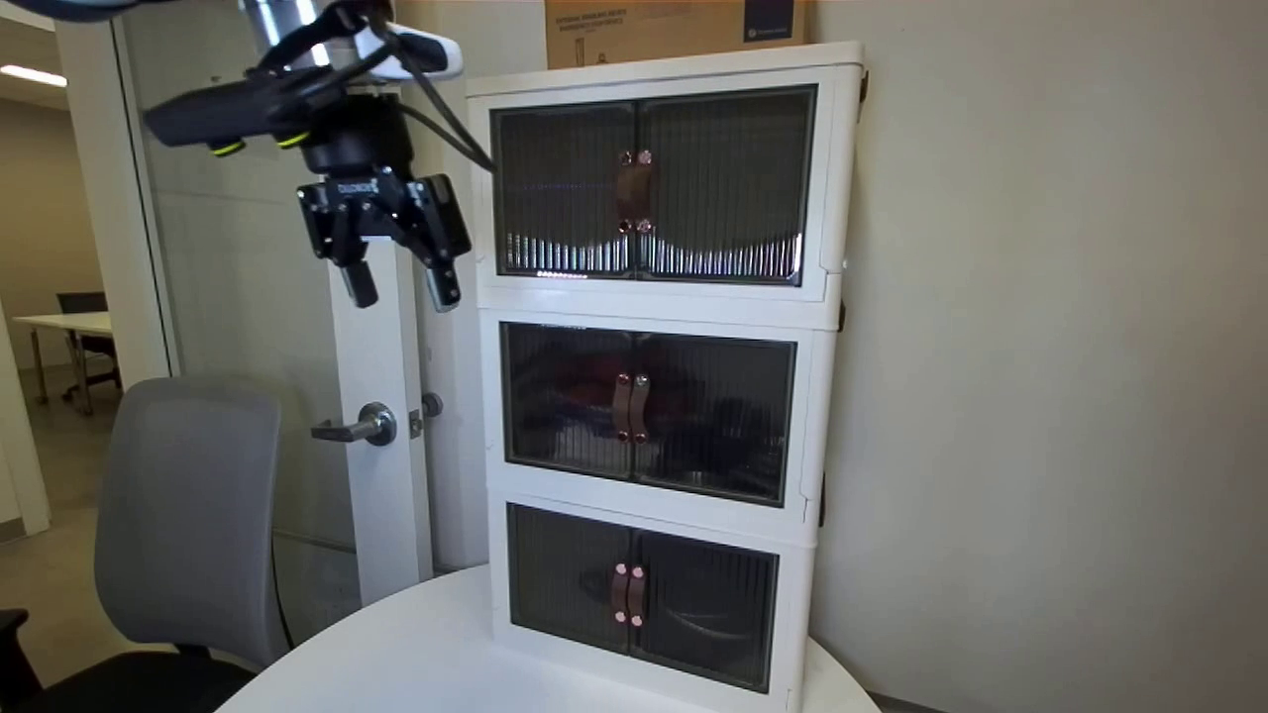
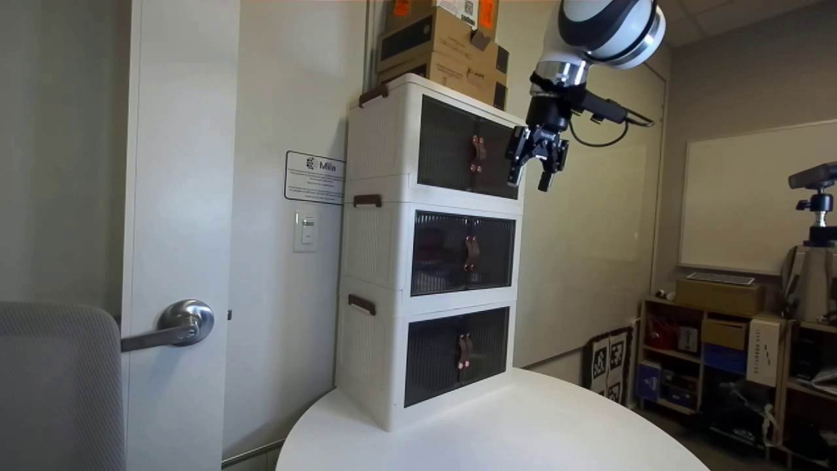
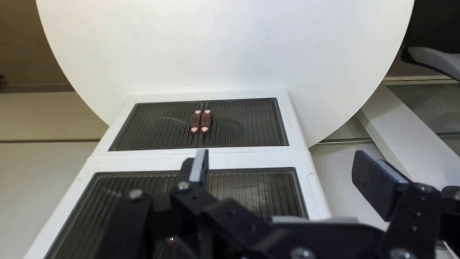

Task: Close the top left and right cabinet doors

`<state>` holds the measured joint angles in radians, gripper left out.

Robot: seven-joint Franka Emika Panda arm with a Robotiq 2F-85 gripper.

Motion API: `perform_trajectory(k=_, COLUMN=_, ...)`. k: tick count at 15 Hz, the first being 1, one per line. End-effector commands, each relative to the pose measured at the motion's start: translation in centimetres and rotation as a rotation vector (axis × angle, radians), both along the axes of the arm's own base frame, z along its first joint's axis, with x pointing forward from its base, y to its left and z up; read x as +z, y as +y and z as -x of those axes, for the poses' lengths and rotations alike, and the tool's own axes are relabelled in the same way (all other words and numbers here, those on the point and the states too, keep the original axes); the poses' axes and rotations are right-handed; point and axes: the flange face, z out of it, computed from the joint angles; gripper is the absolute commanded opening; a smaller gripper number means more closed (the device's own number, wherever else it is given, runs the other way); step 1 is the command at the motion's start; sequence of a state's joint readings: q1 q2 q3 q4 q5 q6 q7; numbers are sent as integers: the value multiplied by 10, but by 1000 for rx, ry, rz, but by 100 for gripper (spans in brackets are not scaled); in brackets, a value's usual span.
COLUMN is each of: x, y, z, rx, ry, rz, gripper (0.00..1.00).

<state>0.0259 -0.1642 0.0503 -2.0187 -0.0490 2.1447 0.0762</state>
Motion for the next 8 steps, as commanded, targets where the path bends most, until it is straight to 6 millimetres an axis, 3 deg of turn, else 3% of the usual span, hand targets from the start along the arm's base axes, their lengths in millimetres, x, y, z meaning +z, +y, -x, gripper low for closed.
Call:
perform_trajectory(k=1, x=0, y=11, z=53, rx=-74, ry=47, rz=-65, gripper=100)
perform_trajectory(k=2, x=-1, y=14, z=63, rx=-81, ry=72, rz=-81, gripper=100)
perform_trajectory(k=3, x=-2, y=12, z=35, rx=-50, ry=48, rz=-47, gripper=100)
perform_trajectory(k=8, x=-5, y=12, z=40, rx=-52, ry=55, rz=-48, gripper=100)
